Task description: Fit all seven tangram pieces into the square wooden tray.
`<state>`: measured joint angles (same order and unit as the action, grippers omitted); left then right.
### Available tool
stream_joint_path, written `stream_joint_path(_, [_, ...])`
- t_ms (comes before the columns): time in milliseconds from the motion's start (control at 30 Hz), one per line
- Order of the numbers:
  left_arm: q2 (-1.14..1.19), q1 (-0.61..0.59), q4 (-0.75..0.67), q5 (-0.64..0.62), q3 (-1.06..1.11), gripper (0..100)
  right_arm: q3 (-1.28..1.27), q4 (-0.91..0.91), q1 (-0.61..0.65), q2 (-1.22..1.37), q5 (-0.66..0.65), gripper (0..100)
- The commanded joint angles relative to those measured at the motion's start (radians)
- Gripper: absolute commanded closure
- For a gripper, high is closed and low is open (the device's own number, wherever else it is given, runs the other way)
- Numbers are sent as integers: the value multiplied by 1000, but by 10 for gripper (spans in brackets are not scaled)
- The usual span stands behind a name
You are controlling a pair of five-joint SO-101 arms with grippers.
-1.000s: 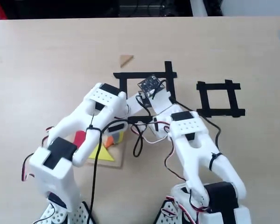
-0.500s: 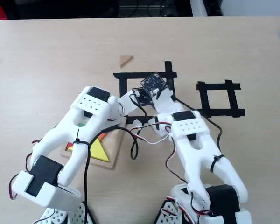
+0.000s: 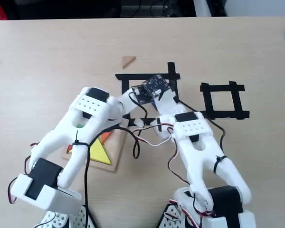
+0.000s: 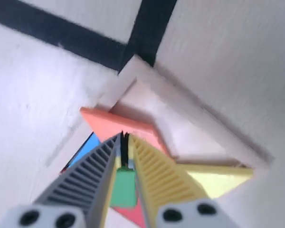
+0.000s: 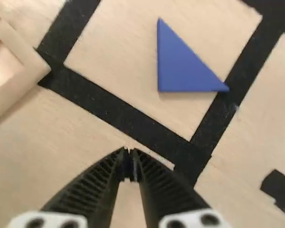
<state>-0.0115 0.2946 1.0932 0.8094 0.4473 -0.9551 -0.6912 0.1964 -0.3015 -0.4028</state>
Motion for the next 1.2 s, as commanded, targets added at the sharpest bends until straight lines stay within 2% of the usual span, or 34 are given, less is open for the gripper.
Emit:
stream_joint_path(0, [-61, -64, 51, -12, -47, 970, 28, -5, -6, -2, -8, 987])
stream_joint_path(367, [-425, -280, 38, -8, 104, 970, 68, -14, -2, -1, -2, 987])
stream_joint_path(533, [-548, -361, -17, -12, 232, 970, 213, -149, -2, -1, 40, 987])
stream_joint_path(767, [-735, -725, -104, -207, 325, 970, 456, -318, 129, 51, 58, 987])
stream_joint_path(867, [-779, -901, -158, -272, 424, 970, 596, -390, 189, 173, 58, 987])
stream_joint_path(967, [-793, -1067, -269, -324, 564, 970, 773, -466, 249, 355, 58, 987])
stream_joint_path(1067, [-801, -1173, -338, -339, 677, 970, 970, -543, 288, 536, 71, 982])
stream_joint_path(1167, [-802, -1216, -351, -364, 736, 970, 1150, -588, 302, 680, 155, 897])
